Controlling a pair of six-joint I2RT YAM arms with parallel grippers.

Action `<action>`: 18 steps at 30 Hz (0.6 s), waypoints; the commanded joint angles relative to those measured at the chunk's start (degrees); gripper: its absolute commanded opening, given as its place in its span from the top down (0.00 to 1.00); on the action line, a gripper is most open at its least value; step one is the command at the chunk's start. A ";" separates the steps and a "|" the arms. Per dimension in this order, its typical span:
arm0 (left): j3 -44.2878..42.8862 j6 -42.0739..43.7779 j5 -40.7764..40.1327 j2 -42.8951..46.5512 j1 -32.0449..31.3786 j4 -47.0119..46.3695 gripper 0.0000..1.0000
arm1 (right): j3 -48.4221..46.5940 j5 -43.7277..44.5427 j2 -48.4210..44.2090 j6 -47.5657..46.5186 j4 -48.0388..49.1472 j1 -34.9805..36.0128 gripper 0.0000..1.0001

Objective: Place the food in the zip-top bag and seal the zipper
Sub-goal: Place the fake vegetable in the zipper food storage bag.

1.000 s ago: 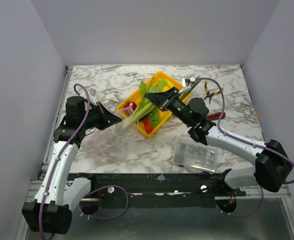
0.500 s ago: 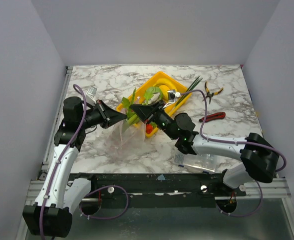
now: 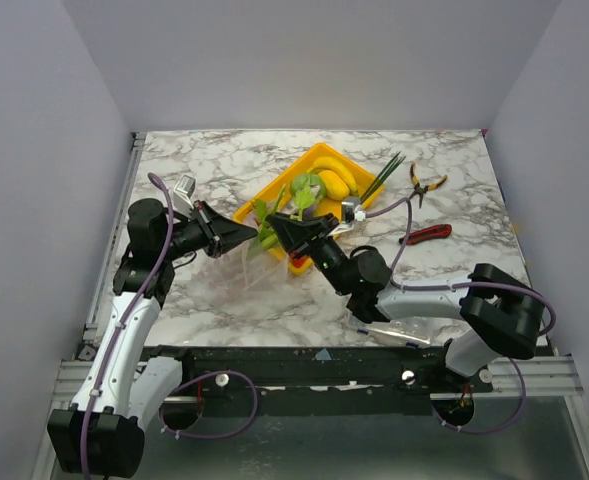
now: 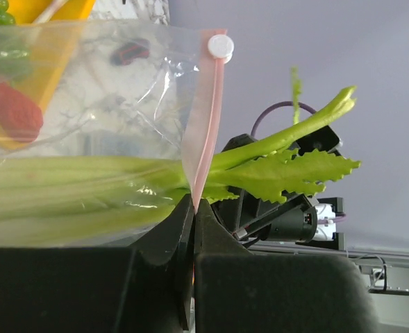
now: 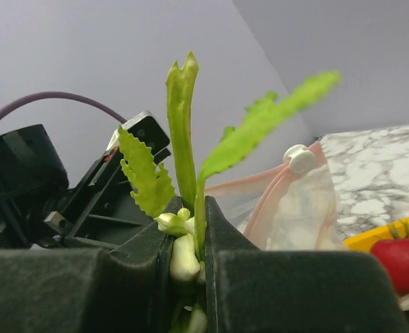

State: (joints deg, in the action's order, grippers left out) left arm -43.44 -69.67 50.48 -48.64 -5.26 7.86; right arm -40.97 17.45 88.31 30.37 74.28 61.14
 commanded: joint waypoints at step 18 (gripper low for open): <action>0.70 9.21 -8.43 -5.42 0.76 11.16 1.00 | -8.88 0.22 -4.51 1.80 -44.14 0.39 0.28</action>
State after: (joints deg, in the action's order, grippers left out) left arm -40.27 -68.34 48.62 -51.42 -5.19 13.43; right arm -44.45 18.81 89.30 22.04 63.72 61.43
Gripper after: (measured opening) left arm 0.012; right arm 0.561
